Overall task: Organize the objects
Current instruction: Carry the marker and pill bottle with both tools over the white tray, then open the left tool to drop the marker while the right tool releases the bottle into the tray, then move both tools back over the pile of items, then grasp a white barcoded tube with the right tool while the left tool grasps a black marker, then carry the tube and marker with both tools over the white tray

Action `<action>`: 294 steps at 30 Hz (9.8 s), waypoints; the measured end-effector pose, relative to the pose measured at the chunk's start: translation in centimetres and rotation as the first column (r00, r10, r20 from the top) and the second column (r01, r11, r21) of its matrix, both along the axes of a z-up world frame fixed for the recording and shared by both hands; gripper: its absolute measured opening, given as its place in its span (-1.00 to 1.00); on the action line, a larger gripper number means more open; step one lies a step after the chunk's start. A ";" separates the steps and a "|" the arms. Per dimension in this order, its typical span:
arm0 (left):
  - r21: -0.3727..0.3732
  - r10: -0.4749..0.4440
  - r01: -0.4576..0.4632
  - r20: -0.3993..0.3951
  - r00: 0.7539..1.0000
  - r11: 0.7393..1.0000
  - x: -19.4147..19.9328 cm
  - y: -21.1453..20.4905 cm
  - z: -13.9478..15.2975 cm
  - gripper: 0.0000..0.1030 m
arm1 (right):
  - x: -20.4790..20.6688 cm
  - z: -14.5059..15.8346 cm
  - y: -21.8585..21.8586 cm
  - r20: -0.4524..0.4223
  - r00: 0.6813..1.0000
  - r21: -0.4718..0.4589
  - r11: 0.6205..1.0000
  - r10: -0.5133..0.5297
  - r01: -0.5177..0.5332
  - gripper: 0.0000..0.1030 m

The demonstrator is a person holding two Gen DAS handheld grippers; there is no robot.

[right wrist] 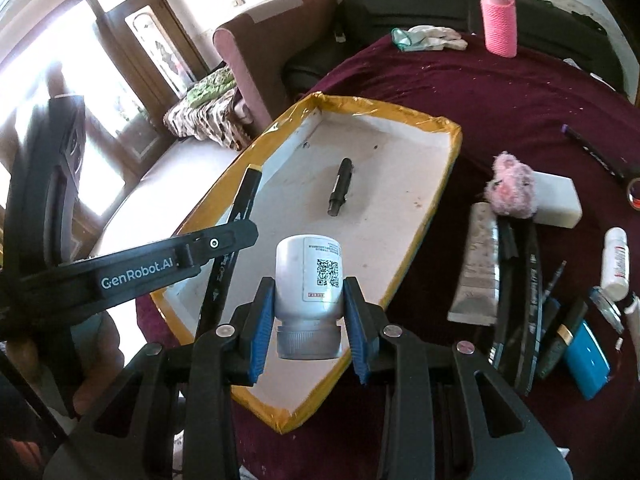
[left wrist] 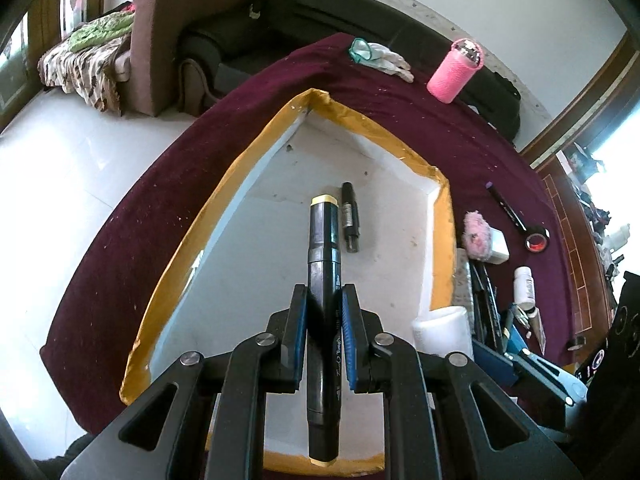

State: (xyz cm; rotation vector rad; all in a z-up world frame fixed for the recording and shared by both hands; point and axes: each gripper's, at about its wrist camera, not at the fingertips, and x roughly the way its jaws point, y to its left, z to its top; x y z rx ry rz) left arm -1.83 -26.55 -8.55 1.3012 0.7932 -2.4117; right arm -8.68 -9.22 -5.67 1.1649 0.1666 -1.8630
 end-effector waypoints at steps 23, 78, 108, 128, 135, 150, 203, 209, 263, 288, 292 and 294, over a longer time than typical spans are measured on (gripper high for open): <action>-0.017 0.017 -0.015 0.118 0.993 1.000 -0.2 -1.9 -3.5 -0.74 | 1.8 -3.7 -4.0 -0.028 0.996 0.146 0.986 0.084 -0.079 -0.39; 0.017 -0.328 0.337 -0.188 0.926 0.941 0.6 18.7 5.5 0.30 | 4.5 1.8 20.4 -0.141 0.974 -0.121 0.980 -0.177 0.161 0.47; 0.021 -0.416 0.456 -0.374 0.829 0.890 0.6 19.6 7.8 0.31 | 2.4 -0.5 23.8 -0.112 0.970 -0.104 0.973 -0.216 0.205 0.57; 0.004 -0.457 0.458 -0.058 0.888 0.889 -2.1 18.8 0.7 0.38 | -0.1 -4.1 19.9 -0.084 0.996 0.025 1.000 -0.012 0.014 0.57; 0.047 -0.427 0.431 -0.071 0.901 0.901 -2.9 17.8 0.1 0.38 | -1.0 -5.3 18.7 -0.101 0.995 0.090 0.996 0.016 -0.006 0.57; 0.025 -0.454 0.456 -0.061 0.889 0.890 -5.3 18.9 -0.1 0.12 | -1.3 -5.3 19.2 -0.200 0.980 0.159 0.987 -0.001 0.033 -0.35; 0.051 -0.376 0.375 0.027 0.926 0.926 -6.9 17.7 -1.7 -0.77 | -1.0 -3.8 20.4 -0.061 0.981 0.015 0.983 -0.182 0.184 -0.49; 0.045 -0.368 0.368 -0.012 0.930 0.929 -4.8 17.7 0.0 -0.77 | 0.3 -2.7 20.2 -0.060 0.976 -0.005 0.978 -0.210 0.210 -0.49; -0.022 -0.047 0.045 -0.133 0.990 0.999 2.9 3.5 6.2 -0.77 | 1.5 4.0 8.6 -0.076 0.992 -0.158 0.984 -0.098 0.085 -0.48; 0.035 -0.038 0.039 -0.034 0.999 0.999 -2.4 -1.9 -0.2 -0.77 | -4.1 -0.3 -0.6 -0.005 0.993 -0.070 0.990 -0.119 0.119 -0.48; 0.033 -0.051 0.052 -0.018 0.999 0.998 -3.2 -1.9 -0.9 -0.77 | -5.0 -1.4 -2.2 0.002 0.993 -0.036 0.992 -0.122 0.122 -0.48; 0.027 -0.056 0.056 -0.009 0.998 0.998 -3.4 -2.0 -1.2 -0.77 | -5.4 -1.9 -2.8 0.001 0.992 -0.015 0.992 -0.128 0.128 -0.48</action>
